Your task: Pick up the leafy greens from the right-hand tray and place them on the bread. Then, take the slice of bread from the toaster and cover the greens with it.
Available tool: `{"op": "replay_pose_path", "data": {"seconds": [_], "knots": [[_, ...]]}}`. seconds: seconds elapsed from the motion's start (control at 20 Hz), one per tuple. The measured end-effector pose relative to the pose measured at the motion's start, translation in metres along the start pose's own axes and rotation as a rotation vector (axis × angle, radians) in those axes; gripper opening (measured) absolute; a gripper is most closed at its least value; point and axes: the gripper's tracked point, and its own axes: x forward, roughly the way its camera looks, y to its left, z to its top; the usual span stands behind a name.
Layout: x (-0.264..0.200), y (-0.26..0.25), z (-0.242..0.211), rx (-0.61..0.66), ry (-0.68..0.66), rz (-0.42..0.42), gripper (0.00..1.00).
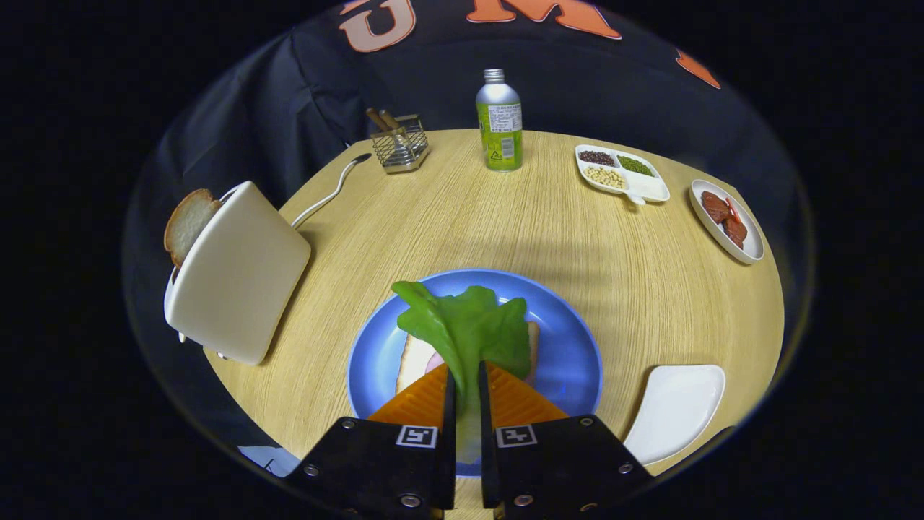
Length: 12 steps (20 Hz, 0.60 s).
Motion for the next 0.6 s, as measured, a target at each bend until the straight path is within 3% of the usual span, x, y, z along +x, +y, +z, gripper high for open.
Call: {"op": "replay_pose_path", "data": {"seconds": [0.1, 0.6], "knots": [[0.0, 0.003, -0.002, -0.005, 0.012, -0.005, 0.16], [-0.025, 0.016, 0.012, -0.03, 0.006, -0.01, 0.49]]}}
